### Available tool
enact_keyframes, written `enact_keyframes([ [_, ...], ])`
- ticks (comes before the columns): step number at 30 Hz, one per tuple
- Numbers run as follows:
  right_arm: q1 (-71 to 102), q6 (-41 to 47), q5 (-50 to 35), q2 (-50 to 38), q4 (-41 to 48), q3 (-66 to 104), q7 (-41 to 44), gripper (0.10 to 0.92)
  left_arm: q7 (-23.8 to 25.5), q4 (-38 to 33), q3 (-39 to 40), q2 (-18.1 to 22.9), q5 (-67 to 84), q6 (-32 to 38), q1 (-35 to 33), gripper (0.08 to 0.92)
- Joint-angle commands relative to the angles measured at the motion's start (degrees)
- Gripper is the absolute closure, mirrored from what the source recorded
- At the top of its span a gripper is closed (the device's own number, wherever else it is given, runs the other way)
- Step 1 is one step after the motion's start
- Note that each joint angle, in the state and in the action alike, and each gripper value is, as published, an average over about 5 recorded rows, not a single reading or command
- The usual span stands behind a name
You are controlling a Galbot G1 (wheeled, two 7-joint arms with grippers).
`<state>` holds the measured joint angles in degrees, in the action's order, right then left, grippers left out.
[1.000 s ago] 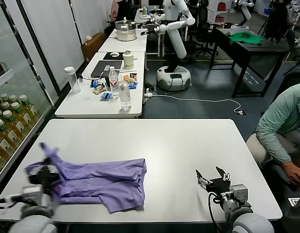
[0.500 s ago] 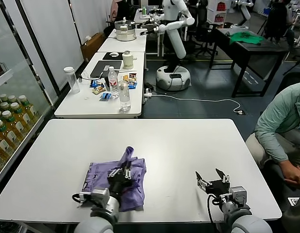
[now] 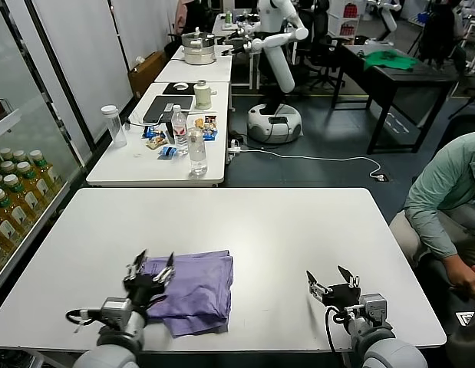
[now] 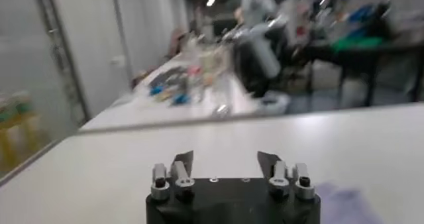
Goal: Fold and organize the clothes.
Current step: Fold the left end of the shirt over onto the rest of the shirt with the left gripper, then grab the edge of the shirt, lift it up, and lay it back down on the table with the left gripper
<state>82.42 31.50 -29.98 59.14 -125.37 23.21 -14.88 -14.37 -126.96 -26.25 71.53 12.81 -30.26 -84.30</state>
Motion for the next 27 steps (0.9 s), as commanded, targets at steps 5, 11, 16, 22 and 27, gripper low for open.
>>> enact_keyframes([
  [5,0.35,-0.01,-0.07,-0.25,-0.54,0.66,0.01,0.203,2.52,9.37,-8.38,0.14,12.08,-2.81,-2.47,0.187],
  [11,0.28,-0.02,-0.04,-0.06,-0.47,0.62,0.05,0.203,4.14,12.09,-8.65,-0.19,16.41,-2.78,0.00,0.177],
  [16,0.08,-0.03,0.01,0.08,-0.27,0.35,0.07,0.203,3.88,11.51,-8.80,-0.30,20.65,-2.78,-0.52,0.218],
  [22,0.01,-0.04,0.08,0.07,-0.28,0.12,0.02,0.203,3.50,10.62,-7.97,0.48,24.34,-3.05,-0.68,0.389],
  [27,0.24,-0.07,0.14,0.04,-0.63,0.26,-0.02,0.203,2.81,9.41,-8.01,1.26,23.80,-2.98,-0.29,0.536],
])
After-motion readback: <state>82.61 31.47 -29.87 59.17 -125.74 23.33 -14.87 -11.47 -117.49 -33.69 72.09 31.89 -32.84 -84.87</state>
